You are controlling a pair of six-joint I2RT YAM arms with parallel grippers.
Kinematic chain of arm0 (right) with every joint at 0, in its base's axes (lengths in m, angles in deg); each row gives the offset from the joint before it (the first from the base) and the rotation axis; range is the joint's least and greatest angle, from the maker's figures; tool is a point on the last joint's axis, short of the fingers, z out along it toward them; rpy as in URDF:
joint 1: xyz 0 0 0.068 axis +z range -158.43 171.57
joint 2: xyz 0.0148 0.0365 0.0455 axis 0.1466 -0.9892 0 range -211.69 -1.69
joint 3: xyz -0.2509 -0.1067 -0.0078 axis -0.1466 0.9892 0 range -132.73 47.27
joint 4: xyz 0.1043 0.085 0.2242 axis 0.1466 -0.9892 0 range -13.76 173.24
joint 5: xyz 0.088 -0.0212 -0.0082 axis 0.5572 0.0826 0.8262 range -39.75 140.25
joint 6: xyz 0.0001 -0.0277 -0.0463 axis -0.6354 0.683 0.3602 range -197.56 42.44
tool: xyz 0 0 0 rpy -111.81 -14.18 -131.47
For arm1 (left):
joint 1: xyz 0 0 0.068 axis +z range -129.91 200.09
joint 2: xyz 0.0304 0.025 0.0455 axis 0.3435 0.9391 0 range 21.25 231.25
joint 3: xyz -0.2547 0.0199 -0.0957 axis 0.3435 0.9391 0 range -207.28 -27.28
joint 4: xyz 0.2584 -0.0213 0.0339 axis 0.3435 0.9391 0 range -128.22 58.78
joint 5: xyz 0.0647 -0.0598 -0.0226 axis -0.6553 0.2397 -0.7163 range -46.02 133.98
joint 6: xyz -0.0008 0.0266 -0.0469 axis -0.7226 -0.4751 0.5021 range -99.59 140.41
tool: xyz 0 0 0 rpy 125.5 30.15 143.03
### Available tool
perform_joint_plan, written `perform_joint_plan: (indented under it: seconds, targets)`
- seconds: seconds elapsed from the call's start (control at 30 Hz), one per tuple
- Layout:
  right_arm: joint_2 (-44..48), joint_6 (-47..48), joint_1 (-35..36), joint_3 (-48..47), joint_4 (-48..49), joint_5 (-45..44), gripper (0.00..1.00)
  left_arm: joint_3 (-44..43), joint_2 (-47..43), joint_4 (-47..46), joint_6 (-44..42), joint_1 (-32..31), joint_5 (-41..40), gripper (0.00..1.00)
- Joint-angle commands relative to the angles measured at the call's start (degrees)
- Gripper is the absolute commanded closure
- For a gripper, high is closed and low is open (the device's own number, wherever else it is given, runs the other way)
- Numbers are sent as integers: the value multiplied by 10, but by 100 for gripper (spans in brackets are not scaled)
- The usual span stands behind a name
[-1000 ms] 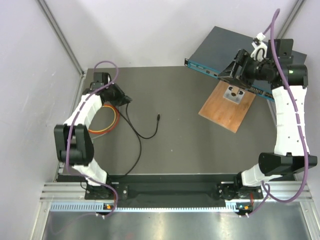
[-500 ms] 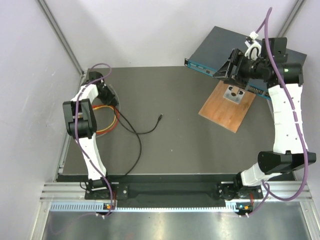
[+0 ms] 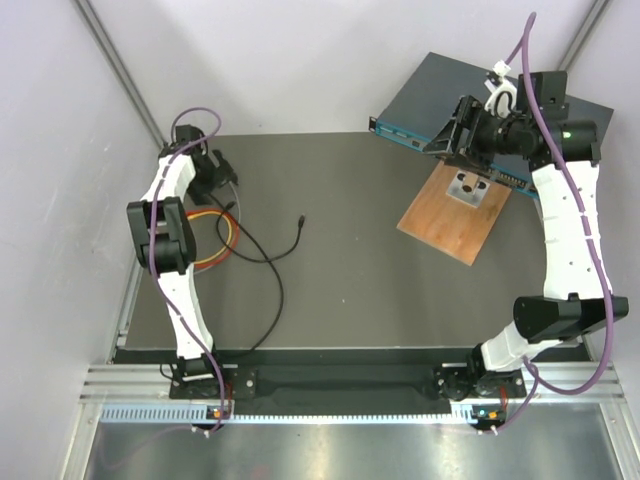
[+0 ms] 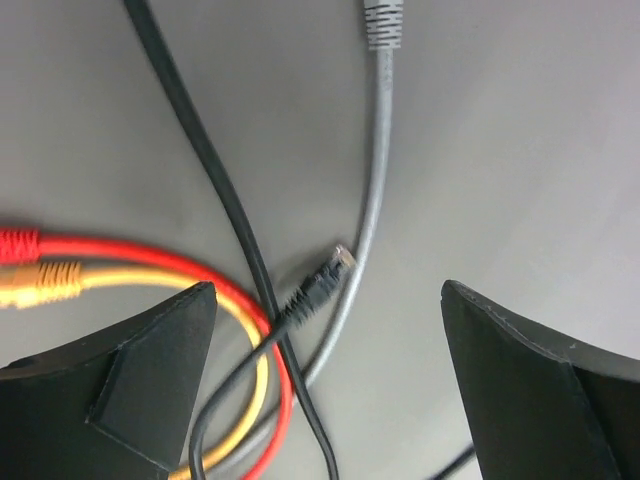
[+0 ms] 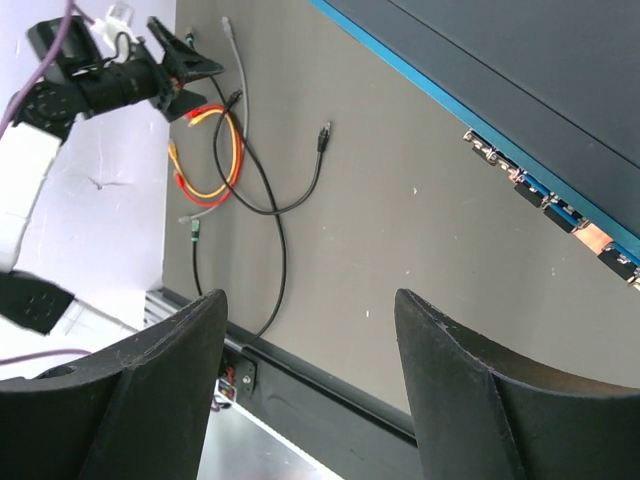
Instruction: Pull the plug from the switch port
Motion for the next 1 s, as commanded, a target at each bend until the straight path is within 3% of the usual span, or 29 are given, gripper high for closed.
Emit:
perform_joint_plan:
  seconds: [0.0, 0.13, 0.23, 0.43, 0.6, 0.67, 0.77, 0.83, 0.97]
  targets:
    - [7, 12, 7, -15, 6, -9, 32, 2, -97, 14, 22, -19, -23, 1]
    - [29, 14, 9, 9, 8, -9, 32, 29, -175, 14, 63, -60, -16, 1]
    - [60, 21, 22, 38, 6, -14, 32, 76, -219, -15, 78, -138, -33, 1]
    - [150, 18, 39, 156, 15, -31, 31, 147, -292, -60, 135, -270, 11, 1]
    - [234, -5, 44, 252, 31, -47, 30, 191, -339, -113, 152, -326, 41, 1]
    - [285, -11, 46, 312, 36, -58, 26, 222, -371, -131, 161, -340, 59, 1]
    - [361, -20, 48, 397, 30, -104, 1, 284, -426, -159, 174, -359, 80, 1]
    - [418, -34, 49, 464, 30, -146, 0, 328, -485, -179, 200, -368, 93, 1]
    - [489, -69, 49, 548, 24, -195, 1, 498, -611, -235, 263, -371, 111, 1]
